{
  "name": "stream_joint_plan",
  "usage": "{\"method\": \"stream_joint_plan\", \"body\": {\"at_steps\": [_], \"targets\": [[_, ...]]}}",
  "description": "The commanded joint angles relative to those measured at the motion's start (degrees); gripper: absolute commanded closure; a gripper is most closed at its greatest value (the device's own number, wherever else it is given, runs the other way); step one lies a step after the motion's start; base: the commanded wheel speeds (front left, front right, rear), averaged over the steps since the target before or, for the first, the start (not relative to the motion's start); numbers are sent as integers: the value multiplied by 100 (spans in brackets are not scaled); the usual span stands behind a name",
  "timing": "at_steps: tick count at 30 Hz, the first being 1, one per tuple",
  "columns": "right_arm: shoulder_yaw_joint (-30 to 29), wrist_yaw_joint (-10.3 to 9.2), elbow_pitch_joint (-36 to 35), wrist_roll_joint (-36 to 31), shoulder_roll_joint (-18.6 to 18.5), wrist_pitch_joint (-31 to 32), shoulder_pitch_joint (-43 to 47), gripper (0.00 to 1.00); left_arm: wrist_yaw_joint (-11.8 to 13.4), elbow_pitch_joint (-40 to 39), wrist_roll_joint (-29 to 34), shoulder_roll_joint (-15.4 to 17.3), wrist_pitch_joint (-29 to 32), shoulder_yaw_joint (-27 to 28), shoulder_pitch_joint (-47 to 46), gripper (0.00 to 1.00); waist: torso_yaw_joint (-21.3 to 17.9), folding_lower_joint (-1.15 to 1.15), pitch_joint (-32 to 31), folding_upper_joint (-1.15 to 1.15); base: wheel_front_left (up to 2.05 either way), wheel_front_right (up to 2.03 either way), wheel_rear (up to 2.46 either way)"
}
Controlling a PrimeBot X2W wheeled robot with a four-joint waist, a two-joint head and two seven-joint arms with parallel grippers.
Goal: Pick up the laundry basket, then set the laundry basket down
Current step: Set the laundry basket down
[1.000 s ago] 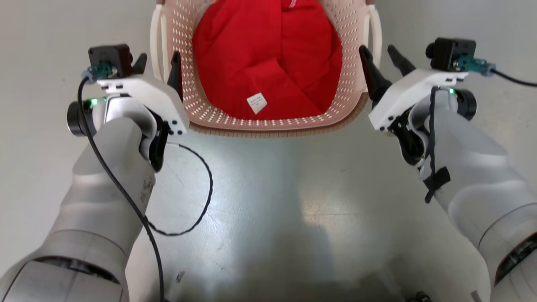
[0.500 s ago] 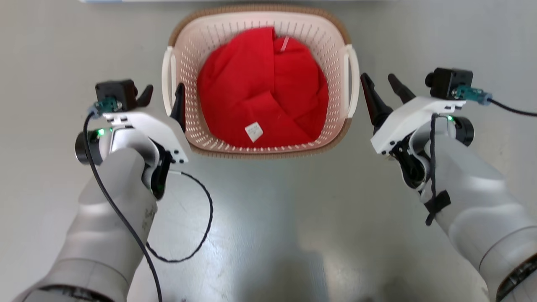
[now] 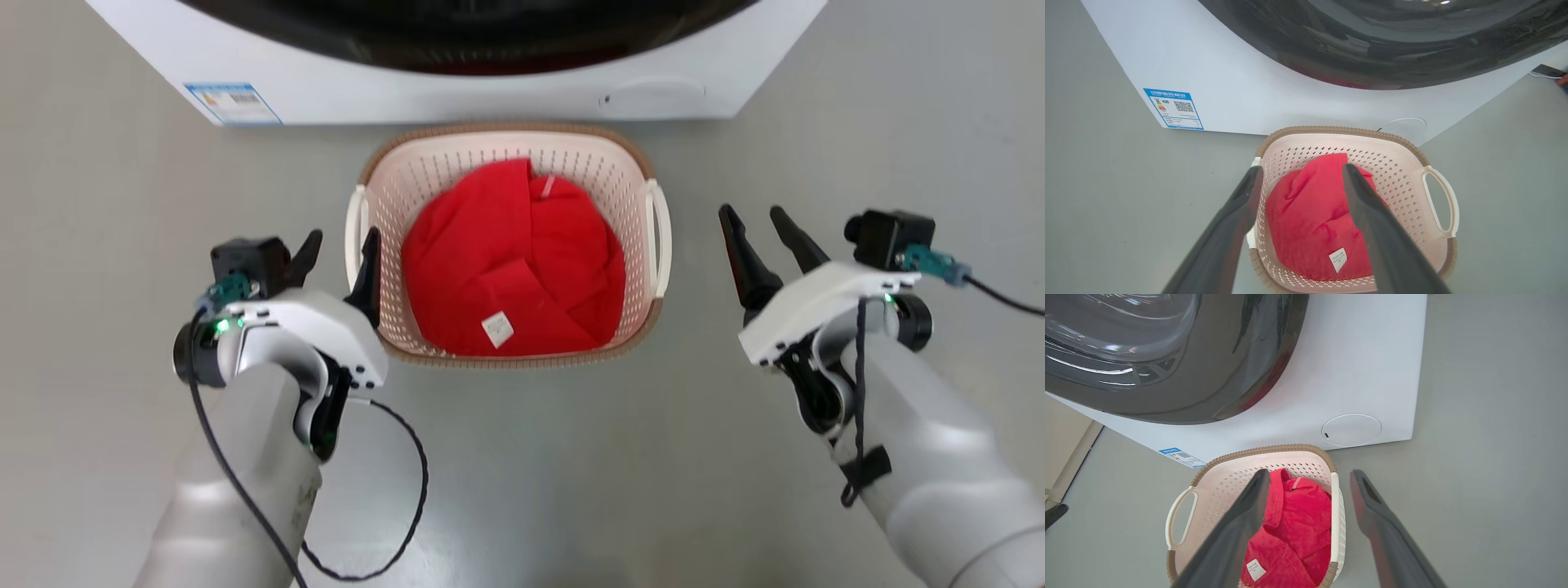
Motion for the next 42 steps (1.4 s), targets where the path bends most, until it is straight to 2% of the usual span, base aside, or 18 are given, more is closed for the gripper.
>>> {"method": "stream_joint_plan", "body": {"at_steps": [1, 11, 17, 42], "targets": [[-38, 41, -156, -135, 12, -61, 290, 0, 39, -182, 93, 161, -35, 193, 169, 0, 11, 0, -179, 0, 0, 0, 0], [-1046, 41, -1012, -1244, 112, -61, 1275, 0, 35, -1130, 540, 44, -35, 639, 1065, 0, 53, 0, -890, 0, 0, 0, 0], [-1416, 41, -1499, -1664, 187, -61, 1805, 0, -2, -1571, 728, -63, -35, 832, 1508, 0, 71, 0, -1325, 0, 0, 0, 0], [-2150, 41, -2688, -2359, 318, -61, 3170, 0, 1, -2762, 951, -246, -35, 1280, 2910, 0, 16, 0, -2516, 0, 0, 0, 0]]}}
